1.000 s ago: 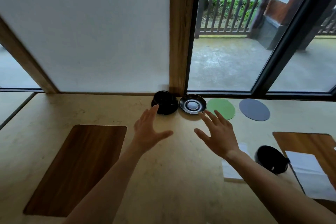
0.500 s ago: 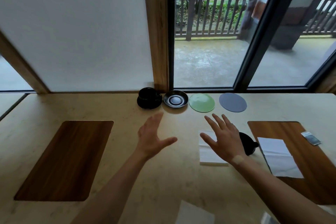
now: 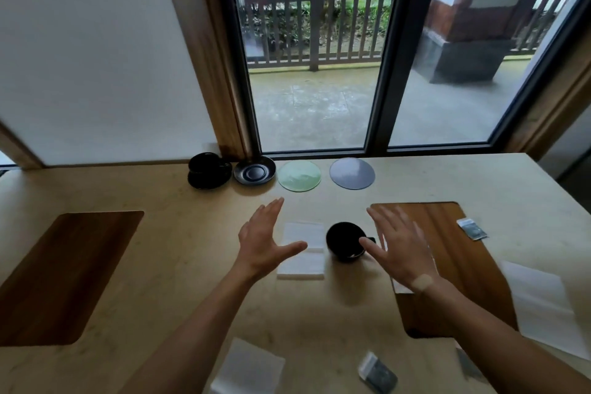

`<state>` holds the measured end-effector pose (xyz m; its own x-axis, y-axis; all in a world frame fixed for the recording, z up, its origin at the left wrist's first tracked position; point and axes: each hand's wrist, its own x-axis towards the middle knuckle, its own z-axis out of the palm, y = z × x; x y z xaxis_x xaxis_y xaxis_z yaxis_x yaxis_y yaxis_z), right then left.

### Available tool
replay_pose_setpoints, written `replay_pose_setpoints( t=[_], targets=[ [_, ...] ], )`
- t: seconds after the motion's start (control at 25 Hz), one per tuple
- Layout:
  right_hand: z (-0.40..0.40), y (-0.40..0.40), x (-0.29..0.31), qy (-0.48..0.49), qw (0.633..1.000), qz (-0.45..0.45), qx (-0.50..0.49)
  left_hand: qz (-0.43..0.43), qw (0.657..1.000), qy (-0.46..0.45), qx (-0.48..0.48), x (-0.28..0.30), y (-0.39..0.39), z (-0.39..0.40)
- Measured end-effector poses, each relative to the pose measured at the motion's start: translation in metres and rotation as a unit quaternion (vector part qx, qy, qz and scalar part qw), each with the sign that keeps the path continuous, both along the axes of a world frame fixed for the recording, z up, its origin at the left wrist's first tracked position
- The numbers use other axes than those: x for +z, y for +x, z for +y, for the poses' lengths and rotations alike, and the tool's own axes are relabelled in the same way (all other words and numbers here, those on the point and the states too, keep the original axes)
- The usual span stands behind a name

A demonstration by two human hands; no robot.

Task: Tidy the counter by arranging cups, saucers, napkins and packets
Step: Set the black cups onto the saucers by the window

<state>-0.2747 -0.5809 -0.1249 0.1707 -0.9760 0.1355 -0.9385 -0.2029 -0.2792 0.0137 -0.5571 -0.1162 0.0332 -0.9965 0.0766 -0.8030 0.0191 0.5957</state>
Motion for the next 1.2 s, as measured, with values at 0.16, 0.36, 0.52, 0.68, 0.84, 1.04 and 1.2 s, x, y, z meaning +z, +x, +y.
replay_pose_setpoints(
  t=[0.16,0.36,0.52,0.68,0.84,1.04,1.2],
  targets=[
    [-0.002,-0.040,-0.001,0.011,1.000,0.002,0.006,0.003,1.000,0.010,0.001,-0.004,-0.043,-0.001],
    [-0.008,-0.054,-0.018,0.039,0.999,-0.013,0.004,-0.001,1.000,0.030,0.002,-0.011,-0.057,-0.011],
    [-0.014,-0.052,-0.027,0.041,0.999,-0.015,0.009,-0.013,0.999,0.048,-0.008,-0.025,-0.059,-0.020],
    [-0.025,-0.056,-0.042,0.074,0.997,-0.002,0.026,-0.024,0.996,0.082,-0.010,-0.045,-0.069,-0.028],
    [-0.037,-0.056,-0.060,0.142,0.989,0.000,0.034,-0.031,0.991,0.130,-0.018,-0.069,-0.076,-0.041],
    [-0.054,-0.053,-0.083,0.195,0.980,0.015,0.028,-0.018,0.985,0.172,-0.026,-0.100,-0.086,-0.058],
    [-0.066,-0.053,-0.099,0.195,0.980,0.008,0.035,-0.019,0.986,0.164,-0.034,-0.116,-0.093,-0.071]
  ],
)
